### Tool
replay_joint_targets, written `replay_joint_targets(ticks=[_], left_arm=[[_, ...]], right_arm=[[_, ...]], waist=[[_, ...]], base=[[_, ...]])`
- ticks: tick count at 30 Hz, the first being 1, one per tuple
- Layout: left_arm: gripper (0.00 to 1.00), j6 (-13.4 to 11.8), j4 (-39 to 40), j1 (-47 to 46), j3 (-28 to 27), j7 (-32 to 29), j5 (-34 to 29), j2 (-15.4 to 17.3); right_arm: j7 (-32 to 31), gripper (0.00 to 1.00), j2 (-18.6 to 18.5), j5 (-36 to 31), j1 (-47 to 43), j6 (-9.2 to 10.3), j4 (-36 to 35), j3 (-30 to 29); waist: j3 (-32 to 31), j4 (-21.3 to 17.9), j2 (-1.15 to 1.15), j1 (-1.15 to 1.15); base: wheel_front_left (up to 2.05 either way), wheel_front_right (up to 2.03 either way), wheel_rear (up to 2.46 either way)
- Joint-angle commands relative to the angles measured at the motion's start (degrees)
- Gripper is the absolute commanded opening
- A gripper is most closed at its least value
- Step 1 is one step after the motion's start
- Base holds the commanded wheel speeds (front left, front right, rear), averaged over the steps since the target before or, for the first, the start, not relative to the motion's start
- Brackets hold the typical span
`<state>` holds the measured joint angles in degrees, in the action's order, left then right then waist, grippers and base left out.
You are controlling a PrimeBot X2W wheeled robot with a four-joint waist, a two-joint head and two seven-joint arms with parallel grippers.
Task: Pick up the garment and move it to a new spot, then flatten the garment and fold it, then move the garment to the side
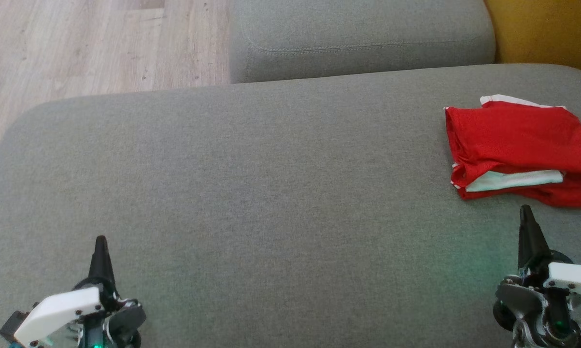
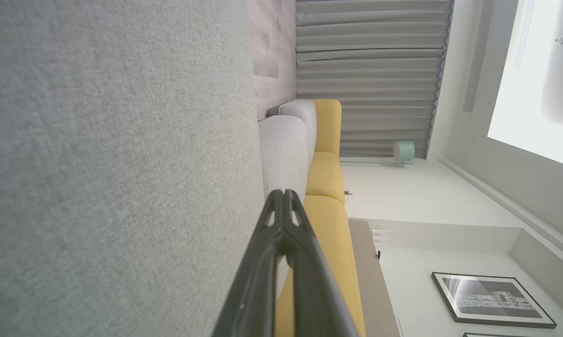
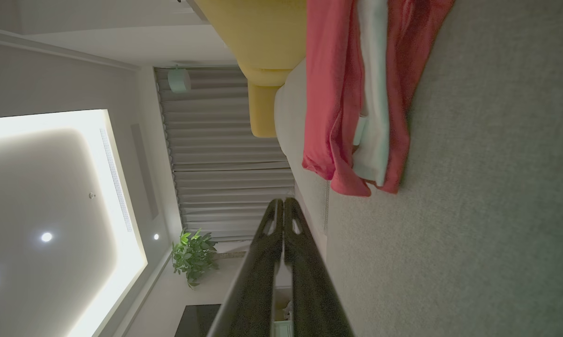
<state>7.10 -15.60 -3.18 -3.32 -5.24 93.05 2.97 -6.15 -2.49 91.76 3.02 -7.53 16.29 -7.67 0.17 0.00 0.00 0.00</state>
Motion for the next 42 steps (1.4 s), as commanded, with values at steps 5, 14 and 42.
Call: replay_joint_targets(ticks=[5, 14, 42], left_arm=[[0.00, 0.38, 1.58, -2.91, -2.08, -0.36, 0.04, 0.72], [0.00, 0.38, 1.58, -2.92, -2.21, -0.46, -0.07, 0.63], [0.00, 0.38, 1.57, -2.95, -2.53, -0.72, -0.34, 0.41]], right_arm=[[-0.34, 0.00, -0.39, 0.40, 3.16, 0.04, -2.26, 1.15], [-0.34, 0.00, -0.39, 0.41, 3.16, 0.04, -2.26, 1.16], [-0.34, 0.00, -0.39, 0.41, 3.16, 0.04, -2.26, 1.16]], waist=[[0.00, 0.00, 0.00, 0.00], [0.00, 0.00, 0.00, 0.00], [0.00, 0.00, 0.00, 0.00]], base=[[0.00, 0.00, 0.00], [0.00, 0.00, 0.00], [0.00, 0.00, 0.00]])
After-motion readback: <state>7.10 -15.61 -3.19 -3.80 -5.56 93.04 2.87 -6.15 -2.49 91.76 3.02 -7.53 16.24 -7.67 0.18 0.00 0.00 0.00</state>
